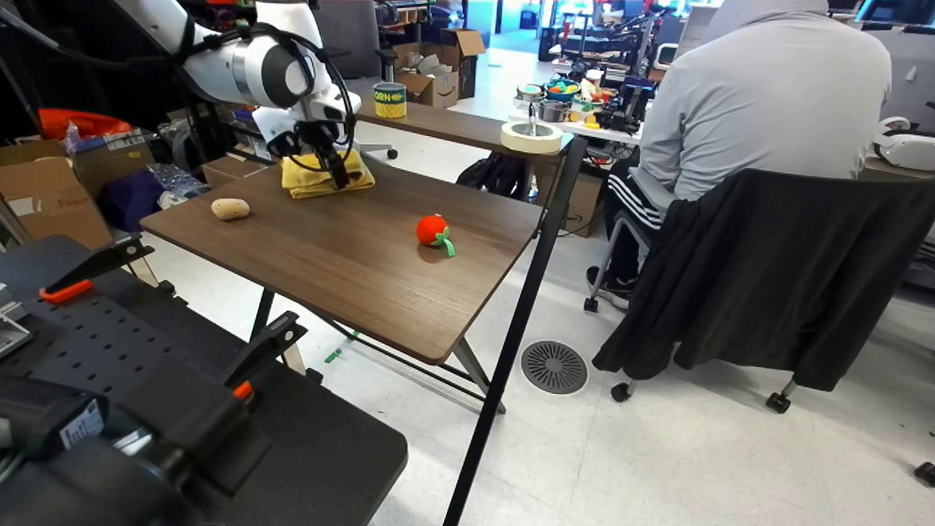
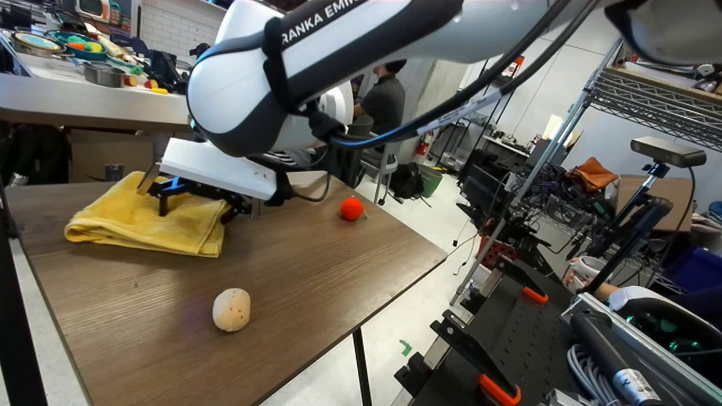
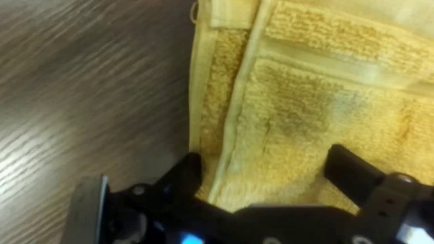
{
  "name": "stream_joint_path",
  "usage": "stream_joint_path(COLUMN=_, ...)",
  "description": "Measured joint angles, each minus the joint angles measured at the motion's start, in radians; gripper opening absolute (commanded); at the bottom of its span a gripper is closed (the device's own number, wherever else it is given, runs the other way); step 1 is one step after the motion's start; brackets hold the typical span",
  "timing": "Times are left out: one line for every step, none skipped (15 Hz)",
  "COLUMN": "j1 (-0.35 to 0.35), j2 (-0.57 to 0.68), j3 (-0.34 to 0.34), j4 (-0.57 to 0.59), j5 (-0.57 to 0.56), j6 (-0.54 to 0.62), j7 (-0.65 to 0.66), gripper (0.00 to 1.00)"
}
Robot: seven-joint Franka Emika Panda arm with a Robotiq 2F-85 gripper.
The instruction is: Move the red plushie to the right of the table, then use the towel to wipe the table, then put the brown plushie at the right back corner
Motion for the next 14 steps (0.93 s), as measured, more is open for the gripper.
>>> stream_joint_path(j1=-0.031, j2=0.031, j3=0.043, j4=0.036, j5=0.014, j6=-0.012, j7=-0.035, gripper=1.0)
stream_joint_path(j1=-0.054, j2=0.053, j3=0.074, j4=0.065, j5=0.02, j6=-0.023, j7=-0.06, gripper=1.0)
stream_joint_path(j1=-0.069, j2=0.061, j3=0.091, j4=0.084, j5=0.023, j6=-0.045, j7=-0.071, gripper=1.0)
stream_joint_path(j1=-0.076, j2=0.063, j3=0.1, j4=0.092, j5=0.023, j6=-0.058, j7=-0.075, gripper=1.0)
stream_joint_path(j1=-0.077, j2=0.066, j3=0.102, j4=0.097, j5=0.023, j6=-0.062, j7=-0.076, gripper=1.0)
stream_joint_path(j1=-0.077, j2=0.065, j3=0.101, j4=0.098, j5=0.023, j6=-0.063, j7=-0.075, gripper=1.0)
stream_joint_path(j1=-0.076, j2=0.063, j3=0.097, j4=0.097, j5=0.021, j6=-0.073, j7=-0.075, gripper=1.0)
stream_joint_path(j1=-0.072, j2=0.059, j3=0.082, j4=0.095, j5=0.013, j6=-0.094, j7=-0.066, gripper=1.0)
stream_joint_path(j1=-0.065, j2=0.052, j3=0.056, j4=0.089, j5=0.003, j6=-0.122, j7=-0.049, gripper=1.0)
stream_joint_path(j1=-0.059, j2=0.043, j3=0.026, j4=0.078, j5=-0.007, j6=-0.142, j7=-0.034, gripper=1.0)
stream_joint_path(j1=-0.054, j2=0.033, j3=-0.005, j4=0.063, j5=-0.019, j6=-0.154, j7=-0.016, gripper=1.0)
stream_joint_path(j1=-0.052, j2=0.022, j3=-0.038, j4=0.047, j5=-0.031, j6=-0.161, j7=0.003, gripper=1.0)
stream_joint_path(j1=-0.052, j2=0.01, j3=-0.07, j4=0.025, j5=-0.039, j6=-0.163, j7=0.023, gripper=1.0)
stream_joint_path(j1=-0.053, j2=-0.001, j3=-0.104, j4=0.0, j5=-0.044, j6=-0.163, j7=0.04, gripper=1.0)
